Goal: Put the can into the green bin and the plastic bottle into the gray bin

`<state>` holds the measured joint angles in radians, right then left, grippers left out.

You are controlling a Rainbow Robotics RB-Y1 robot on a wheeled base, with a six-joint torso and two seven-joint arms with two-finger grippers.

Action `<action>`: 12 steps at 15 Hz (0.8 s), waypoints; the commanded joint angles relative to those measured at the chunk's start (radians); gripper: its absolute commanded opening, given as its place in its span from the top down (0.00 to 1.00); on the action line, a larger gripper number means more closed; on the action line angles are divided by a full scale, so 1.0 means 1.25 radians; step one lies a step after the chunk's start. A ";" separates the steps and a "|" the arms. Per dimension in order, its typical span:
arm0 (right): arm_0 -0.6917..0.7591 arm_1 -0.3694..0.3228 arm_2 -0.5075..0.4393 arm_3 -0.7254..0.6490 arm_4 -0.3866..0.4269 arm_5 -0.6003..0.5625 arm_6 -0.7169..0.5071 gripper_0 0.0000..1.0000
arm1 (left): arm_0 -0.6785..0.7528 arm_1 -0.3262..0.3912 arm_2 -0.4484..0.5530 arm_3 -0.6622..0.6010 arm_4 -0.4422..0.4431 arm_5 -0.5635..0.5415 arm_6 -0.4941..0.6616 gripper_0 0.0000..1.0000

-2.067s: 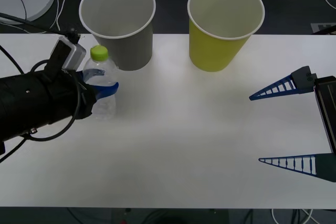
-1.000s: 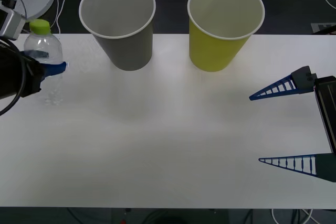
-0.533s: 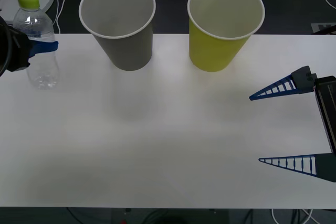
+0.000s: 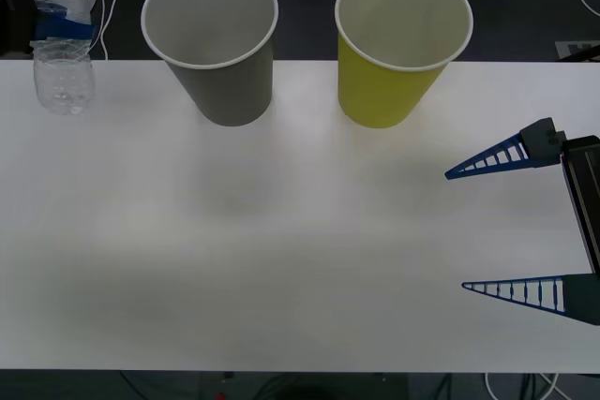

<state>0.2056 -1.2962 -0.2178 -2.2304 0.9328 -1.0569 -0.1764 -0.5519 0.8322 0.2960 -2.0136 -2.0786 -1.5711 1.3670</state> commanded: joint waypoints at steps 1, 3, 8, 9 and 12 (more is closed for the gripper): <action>0.000 0.000 0.000 0.000 0.000 0.000 0.000 0.00 | -0.073 0.051 -0.055 0.095 0.037 0.000 -0.021 1.00; 0.000 0.000 0.000 0.000 0.000 0.000 0.000 0.00 | -0.135 0.090 -0.119 0.155 0.053 0.000 -0.035 1.00; 0.000 0.000 0.000 0.000 0.000 0.000 0.000 0.00 | -0.316 0.160 -0.293 0.319 0.122 0.000 -0.053 1.00; 0.000 0.000 0.000 0.000 0.000 0.000 0.000 0.00 | -0.340 0.163 -0.309 0.347 0.138 0.000 -0.062 1.00; 0.000 0.000 0.000 0.000 0.000 0.000 0.000 0.00 | -0.438 0.158 -0.389 0.452 0.145 0.000 -0.111 1.00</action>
<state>0.2056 -1.2962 -0.2178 -2.2304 0.9328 -1.0569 -0.1764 -1.0725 1.0335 -0.1681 -1.4753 -1.8977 -1.5710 1.2398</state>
